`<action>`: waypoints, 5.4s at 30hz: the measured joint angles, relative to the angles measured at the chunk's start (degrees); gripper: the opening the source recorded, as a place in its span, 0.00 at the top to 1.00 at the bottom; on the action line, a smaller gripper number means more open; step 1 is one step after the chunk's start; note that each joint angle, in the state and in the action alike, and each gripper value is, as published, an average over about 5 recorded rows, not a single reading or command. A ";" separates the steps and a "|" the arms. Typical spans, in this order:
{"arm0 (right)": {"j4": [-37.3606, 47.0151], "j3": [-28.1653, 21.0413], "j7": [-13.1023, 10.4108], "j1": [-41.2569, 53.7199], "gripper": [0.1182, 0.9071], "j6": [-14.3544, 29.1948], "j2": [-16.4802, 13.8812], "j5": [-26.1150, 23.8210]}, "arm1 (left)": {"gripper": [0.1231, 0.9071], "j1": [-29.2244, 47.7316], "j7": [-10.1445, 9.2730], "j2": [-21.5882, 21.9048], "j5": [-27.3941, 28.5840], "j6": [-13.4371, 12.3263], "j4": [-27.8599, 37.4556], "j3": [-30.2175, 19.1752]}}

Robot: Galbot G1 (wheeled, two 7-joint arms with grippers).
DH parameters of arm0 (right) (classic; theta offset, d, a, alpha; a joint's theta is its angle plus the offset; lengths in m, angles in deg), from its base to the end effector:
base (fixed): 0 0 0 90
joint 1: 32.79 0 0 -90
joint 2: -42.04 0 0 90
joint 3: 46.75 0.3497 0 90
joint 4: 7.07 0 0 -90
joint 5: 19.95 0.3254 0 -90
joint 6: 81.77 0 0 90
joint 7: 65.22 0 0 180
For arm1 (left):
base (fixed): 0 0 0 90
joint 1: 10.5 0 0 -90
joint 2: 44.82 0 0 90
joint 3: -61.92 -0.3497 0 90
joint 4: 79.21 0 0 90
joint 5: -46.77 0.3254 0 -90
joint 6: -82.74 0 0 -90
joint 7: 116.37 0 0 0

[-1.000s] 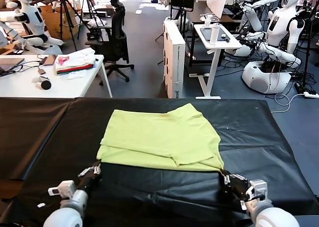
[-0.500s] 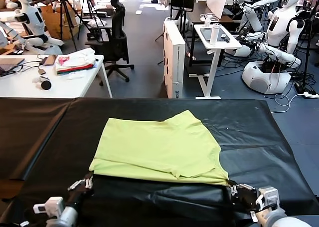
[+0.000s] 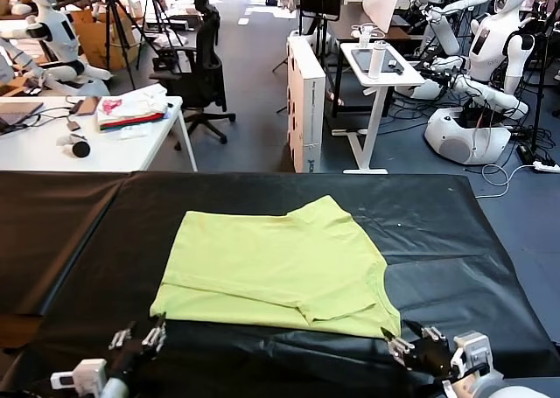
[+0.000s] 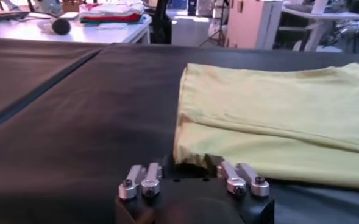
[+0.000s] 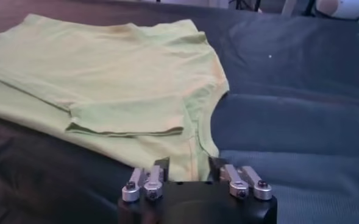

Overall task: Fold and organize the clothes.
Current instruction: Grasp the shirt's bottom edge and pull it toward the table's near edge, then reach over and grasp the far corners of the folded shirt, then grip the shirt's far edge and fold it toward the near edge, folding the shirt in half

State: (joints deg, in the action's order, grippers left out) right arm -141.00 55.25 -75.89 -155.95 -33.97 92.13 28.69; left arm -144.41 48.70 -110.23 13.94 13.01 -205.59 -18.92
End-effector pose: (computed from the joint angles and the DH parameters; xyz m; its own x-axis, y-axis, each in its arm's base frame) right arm 0.1570 -0.1169 -0.1788 -0.7984 -0.1910 0.5710 -0.2051 0.9779 0.0402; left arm 0.0996 0.1031 -0.2695 -0.8729 -0.0905 0.4795 -0.1176 0.9927 -0.0267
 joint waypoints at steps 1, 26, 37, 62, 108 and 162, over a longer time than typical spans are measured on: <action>1.30 -0.52 -0.10 1.91 0.00 0.00 0.16 -0.05 | 0.00 0.64 -0.25 0.27 -1.14 0.34 -0.02 0.48; 37.53 -27.25 8.28 45.51 0.00 0.01 5.42 -2.92 | 0.00 41.20 4.09 9.33 -18.16 12.97 21.63 -15.09; 46.63 -32.43 10.81 54.72 0.00 0.01 8.10 -3.09 | 0.00 52.22 10.79 11.71 -19.74 12.54 33.96 -21.02; 52.22 -34.69 11.25 57.34 0.12 0.01 9.82 -3.27 | 0.00 63.57 12.67 11.56 -18.91 11.71 47.68 -26.94; 27.78 -22.93 4.91 38.80 0.97 0.01 3.23 2.68 | 0.97 49.90 11.72 16.60 -21.51 11.47 30.75 -18.05; 6.77 -10.77 3.52 6.35 0.75 0.01 0.33 -0.76 | 0.94 13.27 12.43 9.97 -16.38 5.91 11.05 2.01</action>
State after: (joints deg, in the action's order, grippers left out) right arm -134.24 44.48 -72.37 -149.60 -33.96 92.46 27.93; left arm -131.14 61.12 -100.26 -2.44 18.92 -194.54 -16.91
